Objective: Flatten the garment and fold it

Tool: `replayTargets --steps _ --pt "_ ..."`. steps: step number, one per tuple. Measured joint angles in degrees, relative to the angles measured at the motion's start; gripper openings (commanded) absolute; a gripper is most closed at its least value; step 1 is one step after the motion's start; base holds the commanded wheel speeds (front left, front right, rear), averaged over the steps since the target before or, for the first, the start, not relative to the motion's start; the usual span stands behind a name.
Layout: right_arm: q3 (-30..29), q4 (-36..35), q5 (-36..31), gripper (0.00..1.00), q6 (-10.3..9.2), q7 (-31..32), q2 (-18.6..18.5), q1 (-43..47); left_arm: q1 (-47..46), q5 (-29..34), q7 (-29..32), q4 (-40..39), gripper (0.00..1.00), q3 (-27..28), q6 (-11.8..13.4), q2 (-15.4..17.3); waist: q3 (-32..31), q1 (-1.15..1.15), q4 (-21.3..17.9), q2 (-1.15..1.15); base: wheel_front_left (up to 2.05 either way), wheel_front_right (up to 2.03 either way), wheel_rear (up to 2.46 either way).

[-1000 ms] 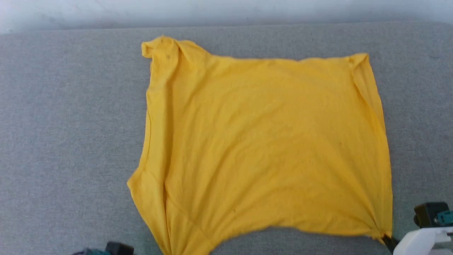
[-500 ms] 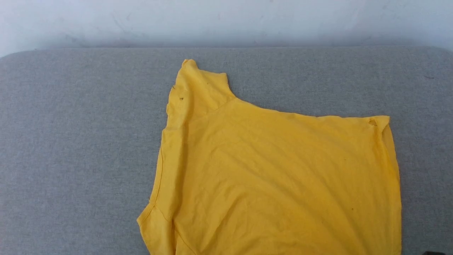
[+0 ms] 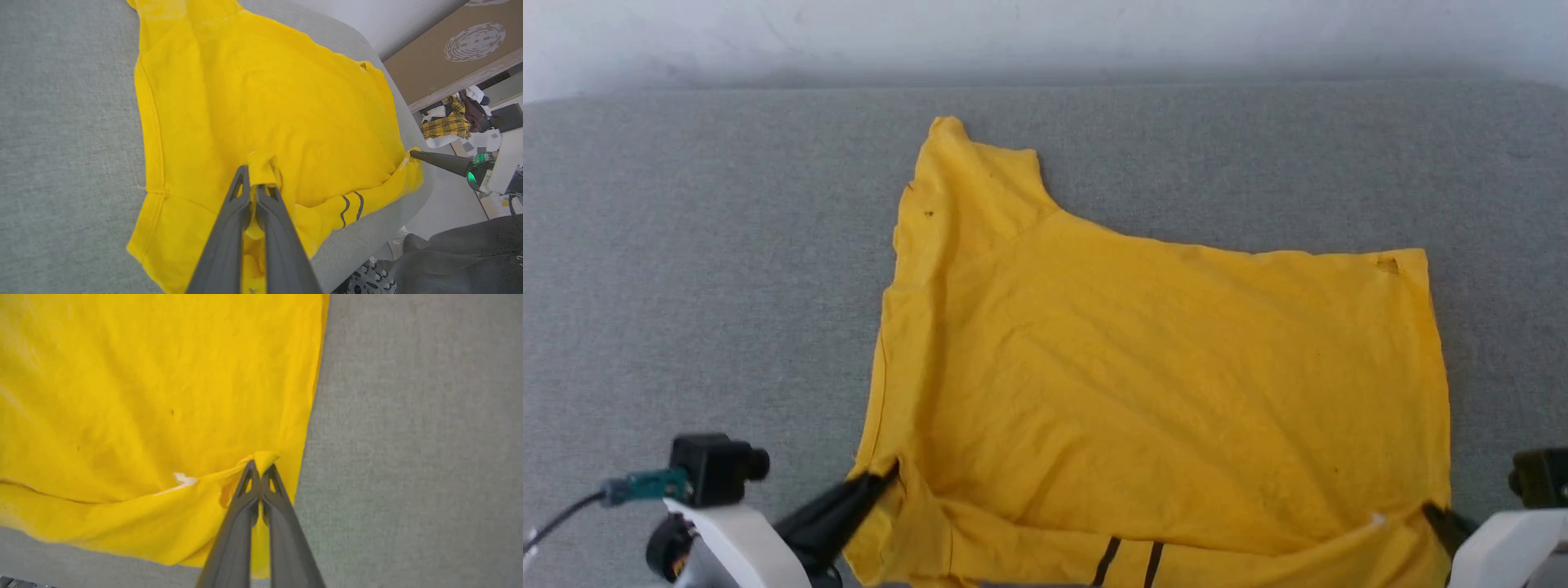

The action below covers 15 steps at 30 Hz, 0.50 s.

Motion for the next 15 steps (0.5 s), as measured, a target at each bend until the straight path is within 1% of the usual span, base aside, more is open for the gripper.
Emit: replayTargets --steps 8,11,15 --pt "0.9 0.8 -3.6 0.00 0.00 -8.8 -1.3 -8.9 -5.6 4.5 -4.3 2.7 0.00 3.9 -0.5 0.4 4.2 0.01 -0.7 0.00 0.00 0.00 0.00" --pt "1.2 1.7 -5.0 0.00 0.00 -10.7 -1.4 -11.1 -7.3 5.5 -6.1 4.1 0.00 4.6 -1.1 -0.4 5.8 0.01 -0.7 0.00 0.00 0.00 0.00" --pt "1.2 3.1 -6.3 0.00 0.00 -12.2 -1.4 -12.9 -9.0 6.3 -7.2 6.7 0.00 4.5 -2.4 -2.2 7.8 0.01 -0.5 0.00 0.00 0.00 0.00"
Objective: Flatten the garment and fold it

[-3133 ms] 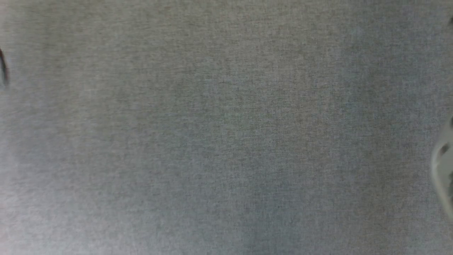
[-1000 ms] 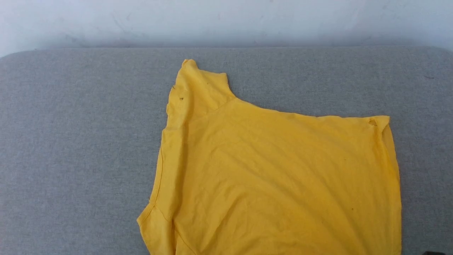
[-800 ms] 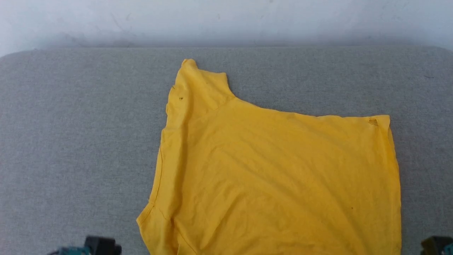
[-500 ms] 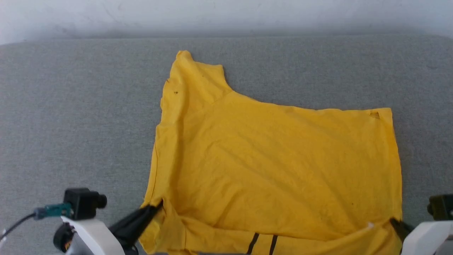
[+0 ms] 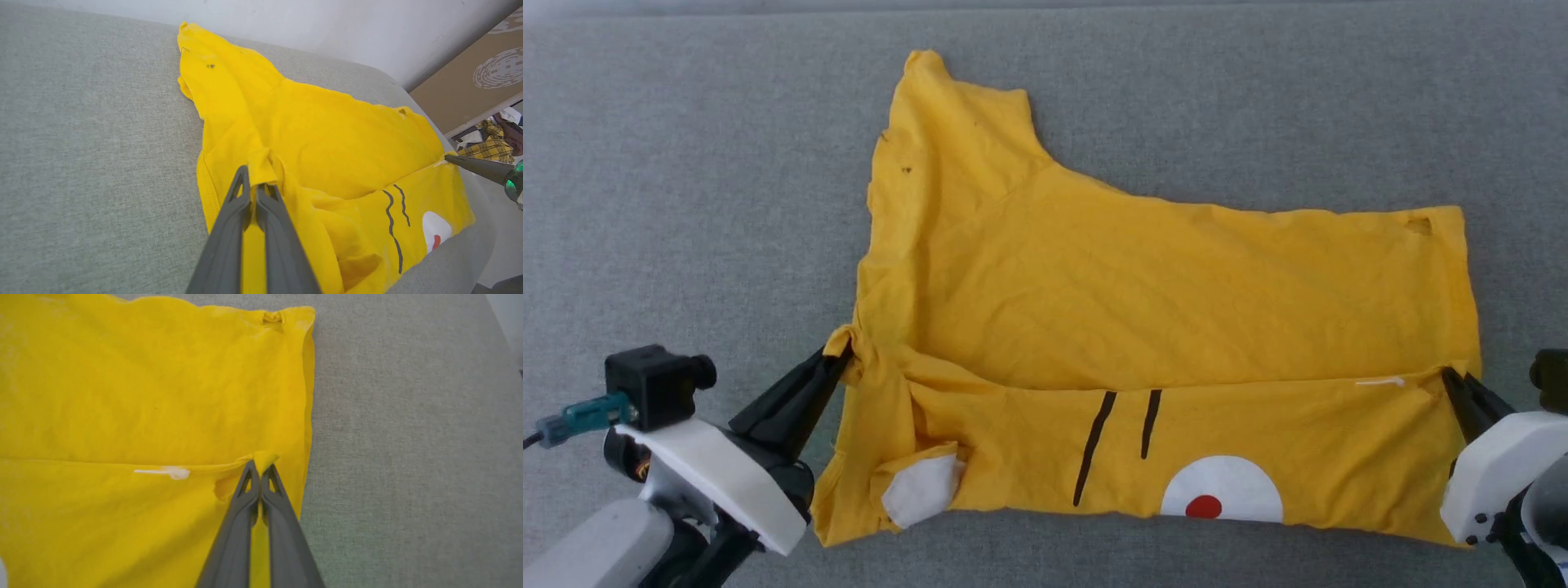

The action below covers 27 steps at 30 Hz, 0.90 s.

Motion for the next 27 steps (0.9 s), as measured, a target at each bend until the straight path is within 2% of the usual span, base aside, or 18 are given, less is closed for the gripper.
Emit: replayTargets --steps 6,10,11,13,14,15,16,17,18,19,24,27 --pt "0.8 2.6 -0.7 0.00 0.00 0.6 0.1 -1.1 -1.6 0.0 1.0 5.5 0.00 -2.3 -2.7 -3.6 2.2 0.00 0.7 0.00 0.00 0.00 0.00" --pt "0.9 3.1 -0.7 0.00 0.00 1.4 0.1 -1.8 -2.5 -0.1 1.3 9.1 0.00 -3.3 -3.7 -5.6 2.8 -0.01 1.0 0.00 0.00 0.00 0.00" --pt "0.9 3.2 -0.7 0.04 0.00 1.5 0.1 -2.0 -2.7 -0.2 1.4 10.0 0.00 -3.4 -3.7 -6.0 2.9 -0.01 0.9 0.00 0.00 0.00 0.00" --pt "1.0 3.4 -0.6 0.21 0.00 1.6 0.1 -2.1 -3.1 -0.2 1.3 11.3 0.00 -3.7 -4.2 -6.6 2.9 -0.02 0.8 0.00 0.00 0.00 0.00" --pt "1.0 3.5 -0.5 0.41 0.00 1.9 0.1 -2.2 -3.3 -0.3 1.3 11.8 0.04 -3.7 -4.5 -6.9 2.9 -0.02 0.7 0.00 0.00 0.00 0.00" --pt "1.0 3.5 -0.5 0.82 0.00 2.1 0.2 -2.2 -3.5 -0.6 1.3 12.2 0.15 -3.6 -4.6 -7.1 2.8 -0.02 0.7 0.00 0.00 0.00 0.00" --pt "1.0 3.5 -0.4 1.00 0.00 2.1 0.3 -2.2 -3.5 -0.9 1.2 12.6 0.31 -3.6 -4.7 -7.4 2.7 -0.02 0.6 0.00 0.00 0.00 0.00" --pt "0.9 3.6 -0.1 1.00 0.00 2.1 0.5 -2.2 -3.5 -1.3 1.1 12.9 0.85 -3.5 -4.7 -7.6 2.5 -0.02 0.6 0.00 0.00 0.00 0.00" --pt "0.8 3.6 0.2 1.00 0.00 2.1 0.7 -2.2 -3.5 -1.6 1.0 13.1 0.85 -3.4 -4.7 -7.7 2.3 -0.01 0.5 0.00 0.00 0.00 0.00" --pt "0.7 3.5 0.7 1.00 -0.01 2.1 1.0 -2.1 -3.5 -1.8 0.7 13.2 1.00 -3.3 -4.7 -7.9 2.1 -0.01 0.4 0.00 0.00 0.00 0.00" --pt "0.0 2.5 2.0 1.00 0.00 0.9 2.7 -1.0 -2.9 -2.7 -1.2 12.5 1.00 -1.9 -4.4 -8.2 0.3 -0.01 0.4 0.00 0.00 0.00 0.00" --pt "-1.1 0.5 2.2 1.00 0.00 -1.6 4.0 0.4 -1.2 -3.2 -3.9 10.6 1.00 -0.2 -2.6 -8.2 -1.1 -0.01 0.5 0.00 0.00 0.00 0.00"
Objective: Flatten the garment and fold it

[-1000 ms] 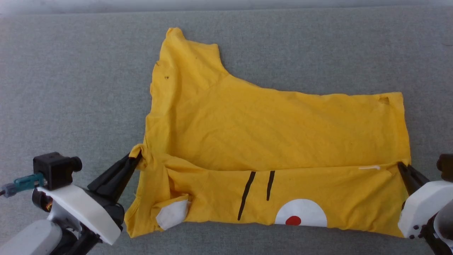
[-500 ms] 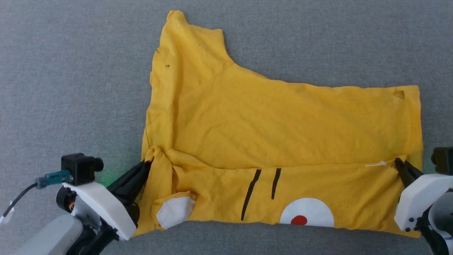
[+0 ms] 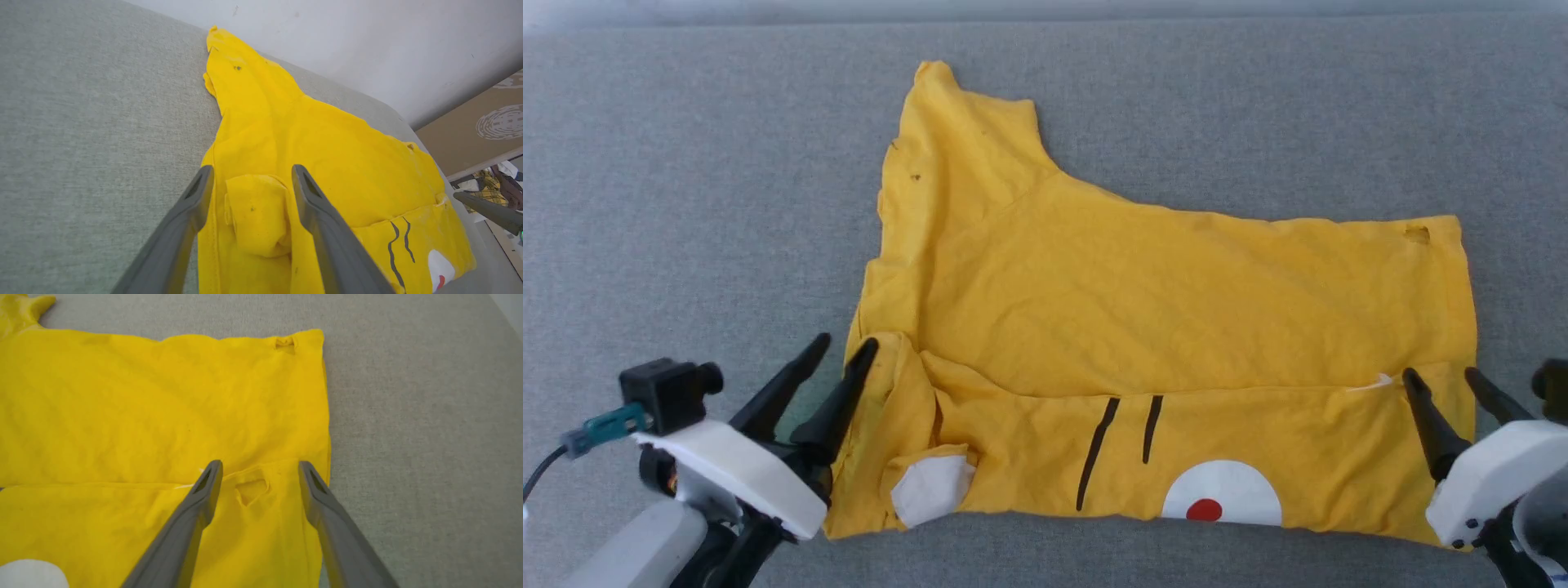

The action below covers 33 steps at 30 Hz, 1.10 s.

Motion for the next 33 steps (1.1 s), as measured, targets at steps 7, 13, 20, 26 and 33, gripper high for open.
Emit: replayTargets --steps 7,13,20,26,33 --pt "-4.8 -4.1 -4.1 1.00 0.00 -12.9 3.2 3.0 6.9 7.5 -3.4 -6.0 1.00 12.5 8.4 -3.2 -3.6 -0.01 0.4 0.00 0.00 0.00 0.00" --pt "-7.4 -2.0 -5.5 1.00 0.00 -25.1 3.9 4.5 15.5 24.4 -3.5 -12.2 1.00 27.7 8.0 -15.7 -5.6 -0.01 1.0 0.00 0.00 0.00 0.00" --pt "-9.5 3.5 -5.4 1.00 0.00 -37.0 3.9 5.7 23.7 38.0 -3.5 -13.2 1.00 36.0 2.4 -29.5 -7.7 -0.01 1.2 0.00 0.00 0.00 0.00" --pt "-10.2 6.7 -5.3 1.00 0.00 -40.1 4.0 6.0 28.8 43.4 -3.5 -9.9 1.00 37.6 0.2 -34.3 -9.3 -0.01 1.6 0.00 0.00 0.00 0.00" --pt "-10.4 7.7 -5.4 1.00 0.00 -40.5 3.9 6.0 29.6 44.7 3.9 -9.1 1.00 35.6 -0.8 -32.3 -9.7 -0.01 2.8 0.00 0.00 0.00 0.00"
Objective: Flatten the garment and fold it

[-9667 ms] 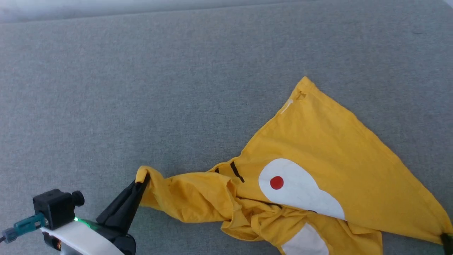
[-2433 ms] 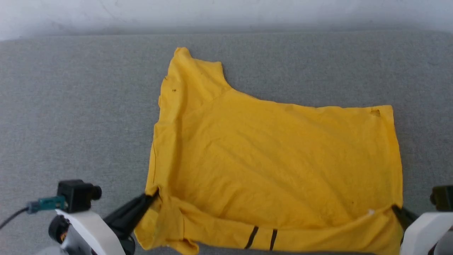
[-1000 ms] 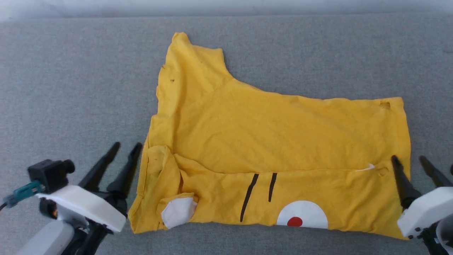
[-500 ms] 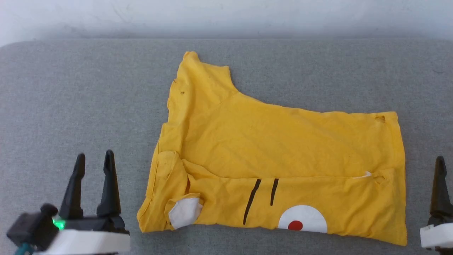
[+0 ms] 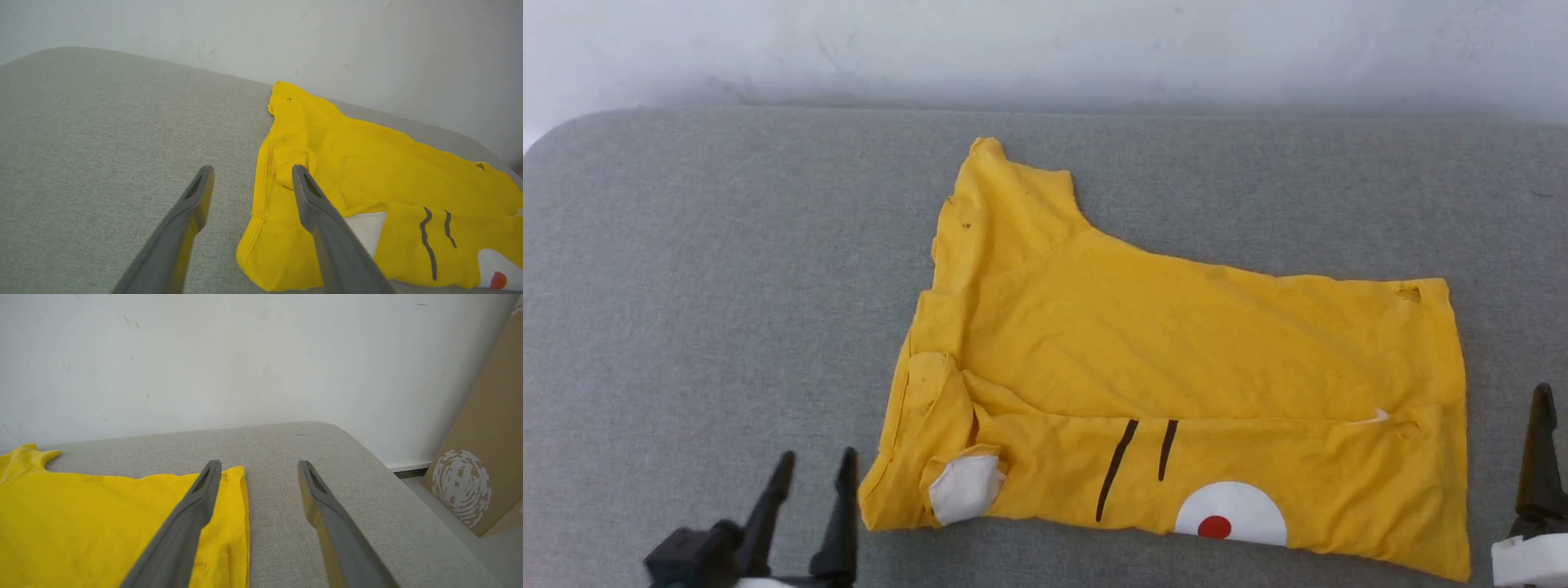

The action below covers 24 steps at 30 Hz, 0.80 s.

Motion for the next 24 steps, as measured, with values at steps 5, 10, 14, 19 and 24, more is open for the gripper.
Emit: replayTargets --steps 5,10,14,19,24 --pt "1.5 0.5 -0.4 1.00 0.00 0.2 0.0 -0.4 -0.1 -0.6 12.1 -4.0 1.00 -3.6 -0.7 2.6 1.3 0.00 0.4 0.00 0.00 0.00 0.00" --pt "2.5 1.3 -0.8 1.00 0.00 0.2 0.0 -1.9 -0.3 -1.1 18.8 -5.5 1.00 -4.9 -0.4 3.5 3.3 0.01 0.2 0.00 0.00 0.00 0.00" --pt "3.1 2.1 -0.9 1.00 0.00 0.1 0.0 -2.8 -0.4 -1.8 22.5 -5.4 1.00 -5.7 0.0 3.6 4.9 0.01 0.0 0.00 0.00 0.00 0.00" --pt "2.9 2.9 -1.1 1.00 0.00 0.1 0.0 -3.2 -0.7 -2.7 26.0 -5.0 1.00 -5.8 1.3 3.8 6.1 0.01 -0.1 0.00 0.00 0.00 0.00" --pt "3.0 3.2 -1.2 1.00 0.00 0.2 0.0 -3.7 -1.5 -2.6 28.3 -1.9 1.00 -5.1 3.7 4.0 6.3 0.01 -0.1 0.00 0.00 0.00 0.00"
